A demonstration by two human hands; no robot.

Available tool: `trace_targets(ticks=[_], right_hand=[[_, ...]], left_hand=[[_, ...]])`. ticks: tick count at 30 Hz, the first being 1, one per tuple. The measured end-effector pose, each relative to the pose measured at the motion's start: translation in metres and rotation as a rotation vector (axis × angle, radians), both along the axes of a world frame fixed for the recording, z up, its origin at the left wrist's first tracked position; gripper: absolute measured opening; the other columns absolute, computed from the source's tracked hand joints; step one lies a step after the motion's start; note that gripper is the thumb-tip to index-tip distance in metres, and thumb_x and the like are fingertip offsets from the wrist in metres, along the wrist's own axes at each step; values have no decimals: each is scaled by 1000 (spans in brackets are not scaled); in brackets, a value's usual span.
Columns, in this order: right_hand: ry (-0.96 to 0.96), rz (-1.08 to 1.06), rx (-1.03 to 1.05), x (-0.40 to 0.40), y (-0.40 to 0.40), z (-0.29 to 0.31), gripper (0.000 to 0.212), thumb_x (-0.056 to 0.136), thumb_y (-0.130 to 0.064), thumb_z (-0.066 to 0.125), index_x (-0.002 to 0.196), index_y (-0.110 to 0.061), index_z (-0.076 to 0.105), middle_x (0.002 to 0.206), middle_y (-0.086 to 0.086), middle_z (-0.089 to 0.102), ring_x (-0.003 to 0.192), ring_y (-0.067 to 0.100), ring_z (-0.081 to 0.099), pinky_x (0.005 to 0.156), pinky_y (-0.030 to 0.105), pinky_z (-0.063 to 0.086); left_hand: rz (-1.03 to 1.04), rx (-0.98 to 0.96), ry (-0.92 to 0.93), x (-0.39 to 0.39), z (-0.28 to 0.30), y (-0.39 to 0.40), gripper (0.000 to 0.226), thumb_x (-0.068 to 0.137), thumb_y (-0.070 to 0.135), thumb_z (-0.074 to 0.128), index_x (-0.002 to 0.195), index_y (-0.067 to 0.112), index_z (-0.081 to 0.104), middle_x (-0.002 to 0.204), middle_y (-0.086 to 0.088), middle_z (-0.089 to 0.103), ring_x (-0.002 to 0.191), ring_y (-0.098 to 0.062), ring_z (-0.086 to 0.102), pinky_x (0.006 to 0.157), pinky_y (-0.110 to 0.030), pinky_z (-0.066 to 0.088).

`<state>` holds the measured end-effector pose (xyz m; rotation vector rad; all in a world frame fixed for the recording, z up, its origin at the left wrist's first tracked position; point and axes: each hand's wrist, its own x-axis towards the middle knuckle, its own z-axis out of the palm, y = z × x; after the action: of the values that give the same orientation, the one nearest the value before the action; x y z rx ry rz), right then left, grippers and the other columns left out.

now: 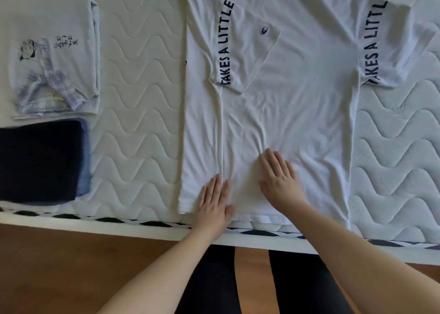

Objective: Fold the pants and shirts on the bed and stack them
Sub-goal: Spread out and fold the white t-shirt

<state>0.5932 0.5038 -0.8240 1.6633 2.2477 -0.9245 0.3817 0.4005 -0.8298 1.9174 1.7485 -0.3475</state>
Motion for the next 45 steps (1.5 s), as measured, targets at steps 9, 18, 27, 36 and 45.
trace_targets(ticks=[9,18,27,36,45], right_hand=[[84,-85,96,22,19,25,56,91,-21,60,145,-14,45,149,6,44,140,28,36,111,40,28],[-21,-756,101,128,35,37,70,89,-26,63,150,-20,30,152,10,32,138,32,30,114,46,22],[146,-906,-251,173,35,26,25,90,-28,55,113,-18,57,96,-1,63,94,22,60,74,34,45],[119,-810,-312,181,46,20,21,93,-35,52,101,-18,63,103,-2,59,94,18,57,80,31,47],[12,-726,-322,171,49,13,28,91,-34,51,90,-12,68,111,6,54,99,27,55,76,31,42]], left_hand=[[153,115,-48,19,35,34,30,88,18,59,117,17,64,115,-2,60,104,-26,59,86,-38,47],[-84,161,-254,138,39,162,29,95,18,49,120,13,62,115,-7,61,105,-28,57,88,-39,42],[-259,161,-249,280,39,309,37,96,22,44,132,16,52,131,-5,52,117,-28,49,93,-36,37],[-578,217,151,370,15,406,62,98,31,44,154,30,17,158,-11,14,139,-30,24,107,-45,30],[-525,217,206,397,2,423,65,92,62,44,141,20,33,152,-22,12,133,-38,26,100,-49,39]])
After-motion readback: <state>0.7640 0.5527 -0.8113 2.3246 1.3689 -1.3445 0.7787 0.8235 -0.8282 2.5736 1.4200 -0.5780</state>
